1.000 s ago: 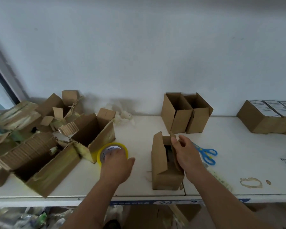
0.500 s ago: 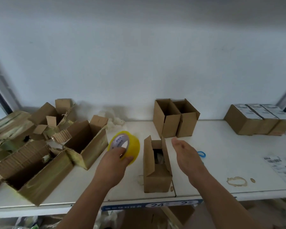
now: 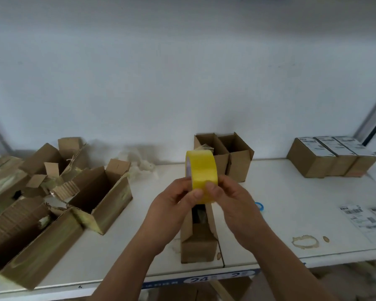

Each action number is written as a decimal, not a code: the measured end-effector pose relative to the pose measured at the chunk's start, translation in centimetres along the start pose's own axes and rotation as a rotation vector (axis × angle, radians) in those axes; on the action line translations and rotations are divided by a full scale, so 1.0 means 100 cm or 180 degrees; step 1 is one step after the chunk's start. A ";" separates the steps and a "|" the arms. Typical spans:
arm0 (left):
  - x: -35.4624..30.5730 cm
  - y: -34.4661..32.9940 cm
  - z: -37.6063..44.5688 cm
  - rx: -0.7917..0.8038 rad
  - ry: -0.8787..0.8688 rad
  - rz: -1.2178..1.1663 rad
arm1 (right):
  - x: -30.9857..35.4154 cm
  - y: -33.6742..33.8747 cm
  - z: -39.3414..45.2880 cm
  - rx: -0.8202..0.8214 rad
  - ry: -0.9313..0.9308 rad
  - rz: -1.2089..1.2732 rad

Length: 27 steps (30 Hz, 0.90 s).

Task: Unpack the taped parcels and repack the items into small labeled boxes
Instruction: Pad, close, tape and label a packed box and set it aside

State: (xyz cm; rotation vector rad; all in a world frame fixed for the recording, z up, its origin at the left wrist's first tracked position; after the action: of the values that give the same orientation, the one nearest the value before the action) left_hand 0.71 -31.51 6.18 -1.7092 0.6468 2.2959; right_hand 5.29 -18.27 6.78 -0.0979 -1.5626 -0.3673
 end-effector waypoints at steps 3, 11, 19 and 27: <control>0.014 0.011 0.008 -0.0264 0.0108 0.0226 | -0.007 0.025 0.006 -0.0292 -0.0184 0.0246; 0.085 -0.004 0.030 0.0309 0.0654 0.1160 | -0.038 0.030 0.006 -0.0295 -0.0722 -0.0141; 0.125 -0.018 0.029 0.0130 0.1059 0.1032 | -0.039 0.034 0.007 -0.0384 -0.1072 -0.0399; 0.118 -0.014 0.022 -0.0571 0.1093 0.0796 | -0.040 0.024 0.016 -0.0403 -0.1353 -0.0895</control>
State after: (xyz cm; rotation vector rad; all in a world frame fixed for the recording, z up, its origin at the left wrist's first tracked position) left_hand -4.23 -30.39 -4.76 -2.2542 0.7763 2.2972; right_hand 4.58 -14.84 3.32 -0.0557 -1.9790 -0.7018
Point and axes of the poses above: each hand's wrist, its own z-axis towards the middle knuckle, its own y-axis out of the back of the hand, x = y × z, the point moved 8 cm from there along z, towards the middle knuckle, and after that the axes turned 4 degrees about -y, right-handed, at the moved point
